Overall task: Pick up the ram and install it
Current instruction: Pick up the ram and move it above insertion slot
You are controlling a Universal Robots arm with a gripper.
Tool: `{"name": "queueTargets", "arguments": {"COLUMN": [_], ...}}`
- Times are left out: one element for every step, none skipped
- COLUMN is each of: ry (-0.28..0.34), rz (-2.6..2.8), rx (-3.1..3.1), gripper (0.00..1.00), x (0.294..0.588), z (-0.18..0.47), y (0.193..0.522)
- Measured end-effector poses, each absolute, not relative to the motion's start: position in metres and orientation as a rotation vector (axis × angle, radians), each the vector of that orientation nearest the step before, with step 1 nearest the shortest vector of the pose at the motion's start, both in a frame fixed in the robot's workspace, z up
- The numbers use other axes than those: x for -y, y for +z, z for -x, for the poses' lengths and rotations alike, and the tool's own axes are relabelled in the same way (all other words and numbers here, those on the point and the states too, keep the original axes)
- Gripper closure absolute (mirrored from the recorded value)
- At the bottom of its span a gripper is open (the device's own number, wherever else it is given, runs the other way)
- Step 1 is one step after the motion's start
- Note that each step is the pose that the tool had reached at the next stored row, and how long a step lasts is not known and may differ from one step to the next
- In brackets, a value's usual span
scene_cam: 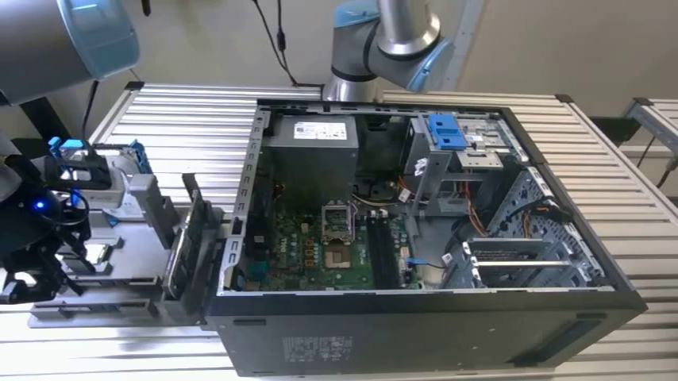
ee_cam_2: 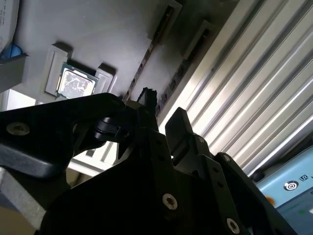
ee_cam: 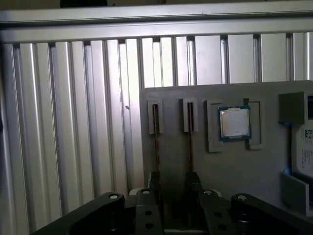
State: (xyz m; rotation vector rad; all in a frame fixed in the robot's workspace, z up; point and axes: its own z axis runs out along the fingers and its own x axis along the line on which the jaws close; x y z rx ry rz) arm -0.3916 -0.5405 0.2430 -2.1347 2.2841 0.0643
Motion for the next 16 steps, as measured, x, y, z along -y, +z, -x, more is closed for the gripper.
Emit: {"name": "queueTargets", "arguments": {"ry": [0.064, 0.064, 0.064, 0.064, 0.064, 0.064, 0.064, 0.064, 0.064, 0.064, 0.064, 0.065, 0.065, 0.066, 0.066, 0.066], "rz": [2.135, 2.135, 2.135, 2.135, 2.135, 2.135, 2.135, 2.135, 2.135, 2.135, 2.135, 2.135, 2.135, 2.136, 2.136, 2.136], "rx": [-2.284, -2.284, -2.284, -2.284, -2.284, -2.284, -2.284, -2.284, -2.284, -2.284, -2.284, -2.285, -2.285, -2.286, -2.286, -2.287], "gripper": [0.64, 0.64, 0.64, 0.64, 0.64, 0.64, 0.64, 0.64, 0.64, 0.64, 0.64, 0.64, 0.64, 0.64, 0.64, 0.64], "x": [0.540, 0.540, 0.540, 0.540, 0.540, 0.540, 0.540, 0.540, 0.540, 0.540, 0.540, 0.540, 0.540, 0.541, 0.541, 0.541], "z": [0.392, 0.392, 0.392, 0.392, 0.392, 0.392, 0.392, 0.392, 0.392, 0.392, 0.392, 0.392, 0.392, 0.392, 0.392, 0.392], "y": [0.242, 0.241, 0.241, 0.240, 0.239, 0.239, 0.238, 0.237, 0.236, 0.235, 0.234, 0.233, 0.232, 0.231, 0.229, 0.228]}}
